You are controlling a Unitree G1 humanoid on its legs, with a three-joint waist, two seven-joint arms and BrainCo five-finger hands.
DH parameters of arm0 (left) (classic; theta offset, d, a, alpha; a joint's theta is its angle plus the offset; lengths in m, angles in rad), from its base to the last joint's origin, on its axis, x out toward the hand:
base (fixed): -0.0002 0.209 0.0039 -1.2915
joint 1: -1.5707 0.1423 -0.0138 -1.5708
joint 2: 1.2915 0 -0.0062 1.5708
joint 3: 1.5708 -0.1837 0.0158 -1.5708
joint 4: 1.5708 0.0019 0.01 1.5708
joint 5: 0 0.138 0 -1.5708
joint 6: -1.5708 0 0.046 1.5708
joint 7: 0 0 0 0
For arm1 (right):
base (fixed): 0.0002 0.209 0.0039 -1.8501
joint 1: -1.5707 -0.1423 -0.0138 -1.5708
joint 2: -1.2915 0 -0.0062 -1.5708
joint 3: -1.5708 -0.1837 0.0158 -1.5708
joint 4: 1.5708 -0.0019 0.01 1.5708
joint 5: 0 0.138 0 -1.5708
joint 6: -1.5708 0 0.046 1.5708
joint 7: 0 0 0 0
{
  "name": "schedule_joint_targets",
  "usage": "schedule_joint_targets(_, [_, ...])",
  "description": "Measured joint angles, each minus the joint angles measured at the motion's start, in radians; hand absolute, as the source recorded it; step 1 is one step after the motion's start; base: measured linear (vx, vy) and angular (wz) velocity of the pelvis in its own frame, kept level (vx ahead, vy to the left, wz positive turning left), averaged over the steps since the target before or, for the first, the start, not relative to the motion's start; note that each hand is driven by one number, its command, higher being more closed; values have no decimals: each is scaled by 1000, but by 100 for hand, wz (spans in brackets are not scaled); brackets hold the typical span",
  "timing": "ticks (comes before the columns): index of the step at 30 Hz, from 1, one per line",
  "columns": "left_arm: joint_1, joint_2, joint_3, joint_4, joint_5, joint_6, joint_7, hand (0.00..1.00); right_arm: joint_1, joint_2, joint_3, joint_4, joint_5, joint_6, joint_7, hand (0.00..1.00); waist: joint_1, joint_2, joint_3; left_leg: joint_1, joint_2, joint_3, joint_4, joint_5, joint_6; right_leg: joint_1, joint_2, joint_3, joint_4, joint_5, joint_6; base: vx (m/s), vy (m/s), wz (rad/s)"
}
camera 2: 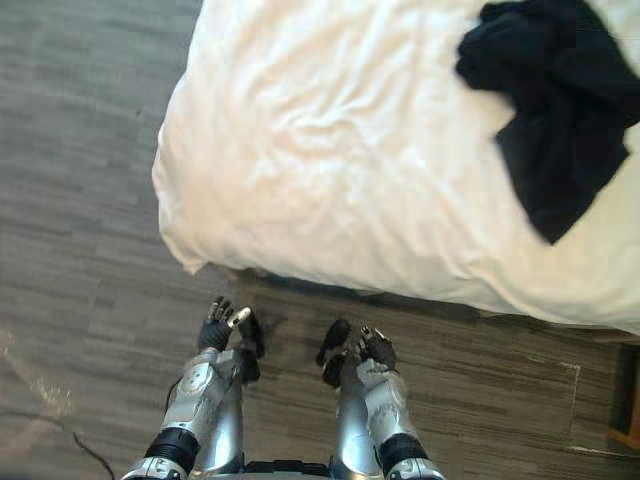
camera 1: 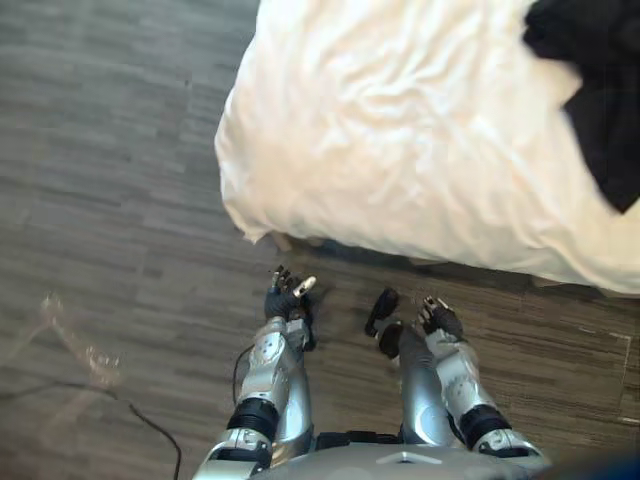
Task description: Tidy the bed and pick cloth on bed and put in laundry
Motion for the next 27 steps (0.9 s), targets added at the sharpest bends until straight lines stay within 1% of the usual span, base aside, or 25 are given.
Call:
schedule_joint_targets(1, [9, 7, -9, 14, 0, 8, 0, 0, 9, -4, -16, 10, 2, -1, -13, 100, -2, 0, -23, 18, -2, 4, -18, 3, -1, 18, 9, 7, -27, 13, 3, 179, 31, -19])
schedule_joint_targets(2, [30, 14, -11, 19, -2, 27, 0, 0, 23, -16, -35, 21, 12, -4, -31, 100, -8, 2, -58, 42, -8, 8, -40, 6, -2, 46, 20, 16, -68, 28, 12, 157, 57, -17])
schedule_joint_targets(3, [55, 30, -27, 18, -6, 52, 1, 0, 43, -35, -52, 15, 23, -22, -53, 100, -21, 7, -90, 77, -18, 9, -60, 6, -2, 90, 27, 18, -112, 45, 20, 187, 81, -16])
schedule_joint_targets(4, [75, 43, -40, 18, -7, 82, 1, 0, 64, -48, -67, -18, 20, -55, -83, 100, -31, 12, -114, 116, -28, 9, -77, 6, -2, 133, 30, 20, -146, 55, 28, 172, 83, -11])
schedule_joint_targets(5, [84, 48, -44, 18, -7, 99, 1, 0, 80, -53, -73, -50, 18, -71, -98, 100, -34, 14, -128, 133, -35, 9, -87, 6, -2, 149, 32, 24, -159, 59, 33, 165, 78, -15])
schedule_joint_targets(6, [103, 65, -44, 17, -11, 150, 2, 0, 119, -67, -81, -159, -7, -117, -129, 100, -44, 21, -174, 168, -49, 10, -117, 6, -2, 177, 31, 35, -183, 66, 44, 120, 65, -13])
schedule_joint_targets(7, [113, 69, -45, 17, -13, 182, 2, 0, 132, -72, -86, -229, -39, -141, -143, 100, -53, 27, -198, 186, -57, 12, -133, 6, -2, 192, 29, 39, -197, 70, 51, 123, 86, -14])
schedule_joint_targets(8, [118, 73, -45, 16, -15, 202, 4, 0, 142, -75, -90, -281, -64, -149, -150, 100, -57, 29, -211, 200, -62, 14, -142, 6, -2, 202, 28, 43, -205, 73, 53, 72, 71, -12])
schedule_joint_targets(9, [125, 77, -45, 14, -19, 244, 8, 0, 162, -76, -103, -409, -113, -154, -158, 100, -62, 33, -231, 229, -70, 18, -160, 6, -2, 227, 26, 47, -222, 79, 57, 59, 90, -14])
schedule_joint_targets(10, [138, 81, -45, 12, -29, 295, 15, 0, 174, -76, -110, -567, -180, -138, -145, 100, -70, 35, -259, 256, -80, 19, -179, 6, -2, 252, 25, 50, -244, 87, 64, 34, 67, -12])
schedule_joint_targets(12, [154, 86, -45, 11, -39, 327, 15, 0, 174, -77, -110, -681, -224, -102, -105, 100, -77, 35, -278, 270, -87, 16, -190, 7, -2, 262, 24, 51, -262, 93, 66, 1, 56, -4])
schedule_joint_targets(13, [169, 85, -48, 11, -46, 353, 14, 0, 173, -78, -98, -770, -249, -66, -52, 100, -77, 33, -289, 284, -94, 12, -202, 7, -1, 278, 24, 52, -278, 97, 69, -3, 43, -1])
schedule_joint_targets(14, [181, 85, -56, 11, -47, 371, 13, 0, 168, -82, -85, -807, -258, -33, 2, 100, -76, 29, -294, 298, -99, 8, -214, 8, 0, 290, 23, 51, -289, 101, 72, 4, 42, 0])
schedule_joint_targets(16, [213, 89, -91, 12, -47, 398, -4, 0, 158, -103, -2, -815, -257, 55, 154, 100, -72, 24, -307, 321, -110, 3, -231, 12, 2, 320, 21, 48, -316, 114, 74, 1, 32, 4])
schedule_joint_targets(17, [220, 89, -93, 11, -46, 403, -11, 0, 156, -105, 22, -809, -257, 78, 194, 100, -71, 25, -307, 328, -115, -2, -240, 16, 4, 327, 19, 44, -320, 115, 75, 1, 38, 13])
schedule_joint_targets(18, [219, 91, -99, 14, -46, 410, -28, 0, 154, -107, 83, -786, -255, 115, 258, 100, -66, 32, -313, 337, -124, -13, -257, 24, 7, 337, 15, 37, -328, 118, 79, -6, 33, 14])
schedule_joint_targets(19, [219, 91, -106, 15, -45, 412, -34, 0, 151, -107, 116, -772, -255, 136, 292, 100, -61, 35, -314, 341, -128, -18, -261, 26, 9, 341, 13, 34, -330, 120, 81, 6, 54, 20])
schedule_joint_targets(20, [221, 91, -115, 18, -44, 413, -50, 0, 141, -106, 197, -723, -247, 176, 359, 100, -46, 47, -318, 361, -138, -32, -280, 33, 15, 363, 8, 23, -340, 123, 86, 11, 46, 19])
schedule_joint_targets(22, [223, 92, -119, 27, -37, 412, -66, 0, 116, -98, 281, -670, -232, 207, 391, 100, -38, 56, -323, 372, -147, -54, -293, 39, 20, 383, 4, 4, -344, 124, 88, 4, 44, 34])
schedule_joint_targets(23, [219, 94, -122, 41, -34, 407, -71, 0, 75, -91, 353, -630, -204, 224, 411, 100, -25, 60, -321, 374, -152, -70, -297, 44, 25, 392, 1, -10, -345, 124, 88, -24, 44, 43])
schedule_joint_targets(24, [209, 93, -123, 51, -34, 401, -70, 0, 9, -85, 417, -591, -192, 233, 413, 100, -14, 64, -318, 366, -156, -82, -302, 52, 28, 387, -4, -20, -340, 124, 89, -40, 42, 31])
schedule_joint_targets(25, [201, 92, -123, 55, -34, 395, -68, 0, -31, -78, 442, -574, -184, 232, 408, 100, -7, 67, -310, 358, -156, -84, -297, 52, 29, 379, -6, -21, -332, 124, 89, -81, 34, 19])
schedule_joint_targets(26, [164, 89, -124, 62, -35, 377, -65, 0, -130, -54, 480, -549, -163, 229, 383, 100, 12, 74, -272, 325, -155, -88, -269, 47, 28, 352, -14, -20, -311, 124, 89, -141, 36, 13])
schedule_joint_targets(27, [122, 85, -124, 69, -37, 357, -65, 0, -246, -25, 498, -530, -155, 225, 356, 100, 22, 86, -219, 278, -152, -96, -233, 35, 18, 311, -24, -21, -281, 123, 87, -165, 36, 12])
